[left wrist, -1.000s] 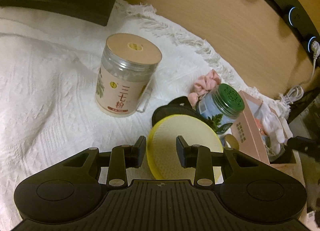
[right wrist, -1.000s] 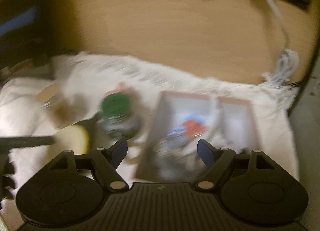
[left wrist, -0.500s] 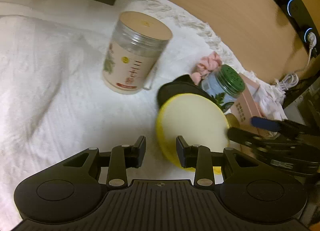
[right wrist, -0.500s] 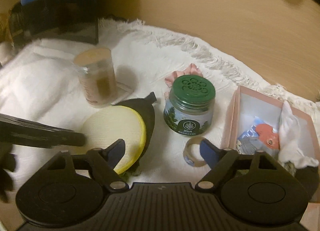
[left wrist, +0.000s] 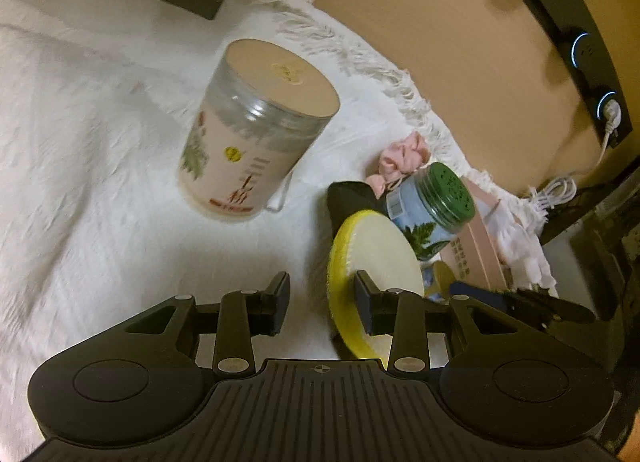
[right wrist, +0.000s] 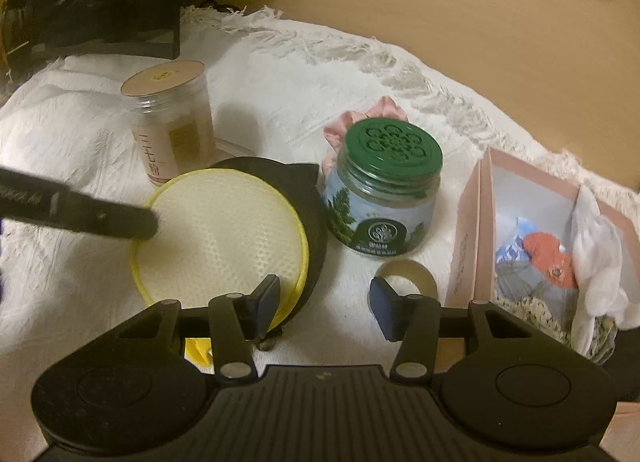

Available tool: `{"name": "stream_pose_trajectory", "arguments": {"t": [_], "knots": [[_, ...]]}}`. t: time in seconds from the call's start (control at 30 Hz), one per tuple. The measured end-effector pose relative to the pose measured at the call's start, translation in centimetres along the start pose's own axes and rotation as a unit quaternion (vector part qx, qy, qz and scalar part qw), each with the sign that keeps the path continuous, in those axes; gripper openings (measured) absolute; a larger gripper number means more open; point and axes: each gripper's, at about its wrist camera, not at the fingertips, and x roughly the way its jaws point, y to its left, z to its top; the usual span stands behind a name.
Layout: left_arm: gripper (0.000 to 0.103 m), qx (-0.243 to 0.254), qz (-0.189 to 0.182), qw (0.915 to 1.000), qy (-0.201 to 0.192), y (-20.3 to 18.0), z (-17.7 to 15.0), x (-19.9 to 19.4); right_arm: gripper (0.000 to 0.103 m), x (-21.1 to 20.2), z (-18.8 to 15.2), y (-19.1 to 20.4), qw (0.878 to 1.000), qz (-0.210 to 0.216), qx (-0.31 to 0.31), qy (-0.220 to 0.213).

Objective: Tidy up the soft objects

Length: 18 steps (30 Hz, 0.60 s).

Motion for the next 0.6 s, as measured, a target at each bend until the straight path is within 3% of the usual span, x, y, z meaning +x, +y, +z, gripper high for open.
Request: {"name": "stream_pose_trajectory", "arguments": {"t": [0.2, 0.6], "knots": [[0.043, 0.027, -0.029, 0.9987, 0.031, -1.5, 0.4, 1.5, 0.050, 0.0, -0.1, -0.1, 1.000, 0.001, 0.001, 0.003], [0.046, 0.028, -0.028, 0.9980, 0.050, -3.1, 0.1, 4.4, 0.049, -0.1, -0.6, -0.7, 1.000, 0.015, -0.003, 0.002]]}}
